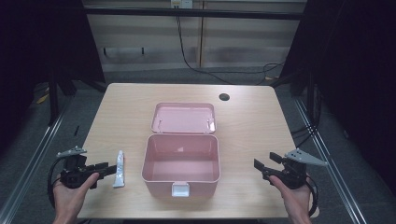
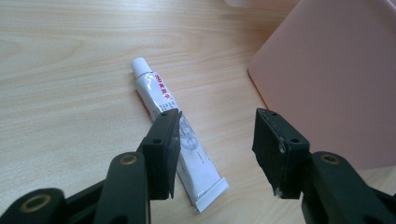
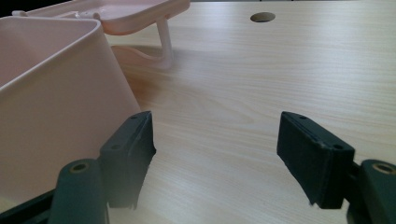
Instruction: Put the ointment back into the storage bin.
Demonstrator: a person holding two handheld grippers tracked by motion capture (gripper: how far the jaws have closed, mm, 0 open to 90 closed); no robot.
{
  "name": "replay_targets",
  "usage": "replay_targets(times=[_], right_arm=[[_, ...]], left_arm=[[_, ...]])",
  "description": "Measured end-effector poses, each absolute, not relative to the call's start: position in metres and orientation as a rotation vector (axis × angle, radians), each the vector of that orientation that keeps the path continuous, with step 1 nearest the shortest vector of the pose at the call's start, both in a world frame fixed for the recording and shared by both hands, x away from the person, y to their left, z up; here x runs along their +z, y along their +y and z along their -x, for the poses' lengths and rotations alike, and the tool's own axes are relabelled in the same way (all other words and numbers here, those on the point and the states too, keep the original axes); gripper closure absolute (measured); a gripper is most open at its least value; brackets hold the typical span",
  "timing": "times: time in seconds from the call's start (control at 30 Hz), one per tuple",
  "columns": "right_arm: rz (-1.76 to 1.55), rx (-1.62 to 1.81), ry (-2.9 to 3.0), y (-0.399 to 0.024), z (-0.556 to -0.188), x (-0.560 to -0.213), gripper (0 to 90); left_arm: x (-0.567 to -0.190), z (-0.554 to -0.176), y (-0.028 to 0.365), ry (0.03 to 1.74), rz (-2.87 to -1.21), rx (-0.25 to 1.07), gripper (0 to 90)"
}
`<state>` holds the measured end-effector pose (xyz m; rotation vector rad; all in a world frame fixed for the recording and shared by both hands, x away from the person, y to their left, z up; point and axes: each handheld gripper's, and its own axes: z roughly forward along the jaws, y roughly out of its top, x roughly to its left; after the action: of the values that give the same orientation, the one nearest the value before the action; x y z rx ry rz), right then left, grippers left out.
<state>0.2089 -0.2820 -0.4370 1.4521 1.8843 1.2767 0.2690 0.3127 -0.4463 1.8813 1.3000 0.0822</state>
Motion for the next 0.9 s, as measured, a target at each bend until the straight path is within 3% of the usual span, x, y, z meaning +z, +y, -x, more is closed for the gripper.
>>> replay_targets(times=[0.9], right_arm=[[-1.374,1.243,2.015,-0.267,-0.208,-0.437,26.9]], left_arm=[[-0.413,-0.285,0.307,1.385,-2.08,0.114,66.6]])
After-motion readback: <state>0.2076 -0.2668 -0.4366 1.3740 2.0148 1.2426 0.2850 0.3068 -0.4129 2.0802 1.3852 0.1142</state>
